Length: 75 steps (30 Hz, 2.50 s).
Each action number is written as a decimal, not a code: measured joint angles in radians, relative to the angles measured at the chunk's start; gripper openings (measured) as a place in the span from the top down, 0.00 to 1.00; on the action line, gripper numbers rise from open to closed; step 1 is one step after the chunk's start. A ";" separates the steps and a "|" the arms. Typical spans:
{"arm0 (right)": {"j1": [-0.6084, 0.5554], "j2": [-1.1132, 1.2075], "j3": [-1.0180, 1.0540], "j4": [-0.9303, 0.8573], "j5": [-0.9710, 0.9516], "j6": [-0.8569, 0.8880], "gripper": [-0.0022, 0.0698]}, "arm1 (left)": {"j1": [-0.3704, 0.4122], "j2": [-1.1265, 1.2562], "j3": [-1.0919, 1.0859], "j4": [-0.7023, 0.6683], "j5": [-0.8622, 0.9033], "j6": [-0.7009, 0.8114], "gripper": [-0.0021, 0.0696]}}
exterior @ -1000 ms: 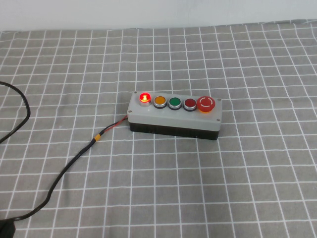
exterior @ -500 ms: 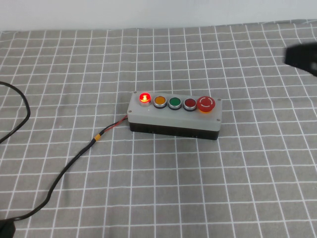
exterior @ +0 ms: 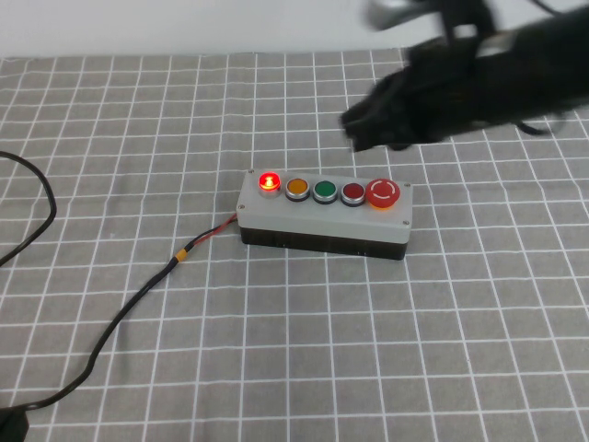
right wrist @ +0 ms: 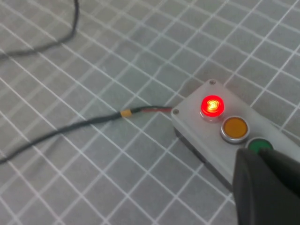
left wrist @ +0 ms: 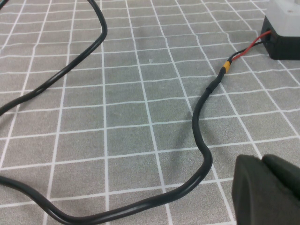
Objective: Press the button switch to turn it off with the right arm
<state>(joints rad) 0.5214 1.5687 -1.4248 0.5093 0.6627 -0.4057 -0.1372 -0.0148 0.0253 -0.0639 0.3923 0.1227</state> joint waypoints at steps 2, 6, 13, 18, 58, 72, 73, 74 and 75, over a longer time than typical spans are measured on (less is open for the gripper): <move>0.040 0.062 -0.077 -0.131 0.028 0.090 0.99 | 0.000 0.000 0.000 0.000 0.000 0.000 0.98; 0.112 0.199 -0.241 -0.356 0.107 0.252 0.99 | 0.000 0.000 0.000 0.000 0.000 0.000 0.98; 0.137 0.434 -0.502 -0.480 0.180 0.359 0.99 | 0.000 0.000 0.000 0.000 0.000 0.000 0.98; 0.142 0.559 -0.631 -0.486 0.209 0.365 0.99 | 0.000 0.000 0.000 0.000 0.000 0.000 0.98; 0.148 0.717 -0.714 -0.487 0.205 0.366 0.99 | 0.000 0.000 0.000 0.000 0.000 0.000 0.98; 0.148 0.426 -0.741 -0.542 0.363 0.366 0.99 | 0.000 0.000 0.000 0.000 0.000 0.000 0.98; 0.148 0.391 -0.743 -0.544 0.371 0.366 0.99 | 0.000 0.000 0.000 0.000 0.000 0.000 0.98; 0.148 0.364 -0.745 -0.550 0.378 0.366 0.99 | 0.000 0.000 0.000 0.000 0.000 0.000 0.98; 0.148 0.332 -0.746 -0.561 0.388 0.366 0.99 | 0.000 0.000 0.000 0.000 0.000 0.000 0.98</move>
<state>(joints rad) 0.6693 1.9012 -2.1703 -0.0514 1.0510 -0.0401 -0.1372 -0.0148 0.0253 -0.0639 0.3923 0.1227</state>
